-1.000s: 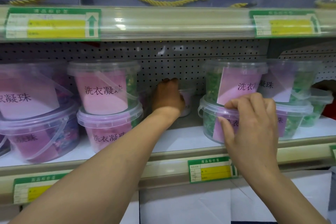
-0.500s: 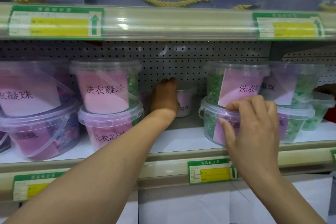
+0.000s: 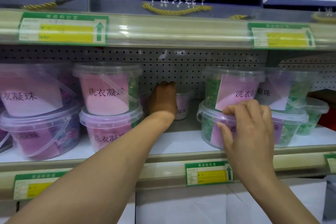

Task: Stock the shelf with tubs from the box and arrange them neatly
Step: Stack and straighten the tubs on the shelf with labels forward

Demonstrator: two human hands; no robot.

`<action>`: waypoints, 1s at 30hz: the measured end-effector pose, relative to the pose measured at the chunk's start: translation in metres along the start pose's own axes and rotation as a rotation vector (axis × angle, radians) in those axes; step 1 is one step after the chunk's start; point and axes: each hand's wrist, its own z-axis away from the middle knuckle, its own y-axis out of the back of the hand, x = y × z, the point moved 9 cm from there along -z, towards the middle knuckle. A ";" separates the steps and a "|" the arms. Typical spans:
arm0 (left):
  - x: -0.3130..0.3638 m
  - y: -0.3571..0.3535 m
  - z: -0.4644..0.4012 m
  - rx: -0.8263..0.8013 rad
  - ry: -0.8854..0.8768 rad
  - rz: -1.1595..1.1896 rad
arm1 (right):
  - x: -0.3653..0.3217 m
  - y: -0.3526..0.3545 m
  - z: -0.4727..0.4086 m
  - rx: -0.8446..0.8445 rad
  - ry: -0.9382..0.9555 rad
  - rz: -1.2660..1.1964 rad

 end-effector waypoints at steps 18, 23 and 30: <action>0.002 0.009 0.005 -0.035 -0.006 -0.104 | 0.000 0.000 -0.001 -0.009 0.003 -0.003; 0.006 0.017 0.020 -0.127 0.076 0.008 | -0.003 0.001 0.000 -0.026 -0.003 -0.035; 0.003 0.070 0.134 0.089 -0.131 0.302 | -0.032 0.001 0.006 -0.008 0.058 -0.092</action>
